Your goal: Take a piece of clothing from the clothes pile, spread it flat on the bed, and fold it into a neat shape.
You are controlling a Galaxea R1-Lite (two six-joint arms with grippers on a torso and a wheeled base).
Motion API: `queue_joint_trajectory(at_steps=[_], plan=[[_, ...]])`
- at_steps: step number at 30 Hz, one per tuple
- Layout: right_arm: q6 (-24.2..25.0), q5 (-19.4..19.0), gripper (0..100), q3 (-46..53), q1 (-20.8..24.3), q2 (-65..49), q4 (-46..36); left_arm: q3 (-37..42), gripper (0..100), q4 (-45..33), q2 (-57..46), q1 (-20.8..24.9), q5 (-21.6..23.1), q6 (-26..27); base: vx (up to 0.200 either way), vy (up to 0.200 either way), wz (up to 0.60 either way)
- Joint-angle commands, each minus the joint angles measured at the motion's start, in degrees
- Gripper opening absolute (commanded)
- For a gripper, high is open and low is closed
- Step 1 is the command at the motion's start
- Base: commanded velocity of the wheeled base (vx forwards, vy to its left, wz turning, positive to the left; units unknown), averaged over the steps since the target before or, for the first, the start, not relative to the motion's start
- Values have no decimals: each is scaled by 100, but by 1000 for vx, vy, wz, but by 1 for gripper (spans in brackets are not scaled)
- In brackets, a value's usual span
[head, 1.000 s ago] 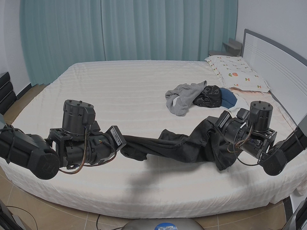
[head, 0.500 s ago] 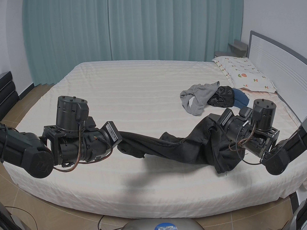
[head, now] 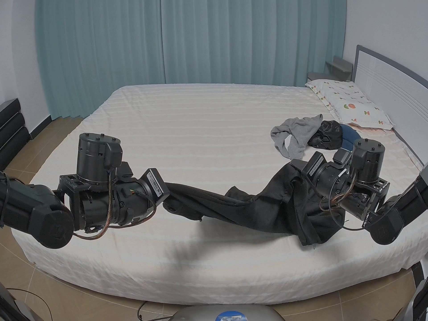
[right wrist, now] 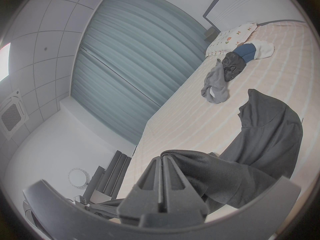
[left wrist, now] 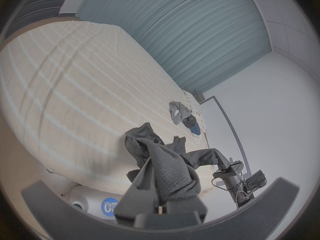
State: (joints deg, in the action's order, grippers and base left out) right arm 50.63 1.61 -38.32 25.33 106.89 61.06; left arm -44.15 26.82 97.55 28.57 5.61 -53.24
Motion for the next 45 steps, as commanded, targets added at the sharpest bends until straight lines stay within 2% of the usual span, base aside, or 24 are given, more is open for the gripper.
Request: queue_joint_trajectory(at_steps=[1, 15, 30, 39, 45], plan=[[0, -3, 0, 8, -2, 34, 2, -5, 0, -1, 1, -1, 2, -3, 0, 200, 0], [-9, -3, 0, 52, 86, 52, -42, -32, 0, -151, -17, -106, -51, 24, 0, 200, 0], [0, 24, 0, 325, 33, 43, -24, 285, 0, -195, -8, -36, -69, 15, 0, 0, 0], [-18, 50, 0, 615, 183, -704, -95, 645, 0, -203, -412, 113, -104, 15, -200, 0, 0], [-71, 279, 0, 747, 279, -1469, -218, 627, 0, -493, -1071, 368, -376, 15, -200, 0, 0]])
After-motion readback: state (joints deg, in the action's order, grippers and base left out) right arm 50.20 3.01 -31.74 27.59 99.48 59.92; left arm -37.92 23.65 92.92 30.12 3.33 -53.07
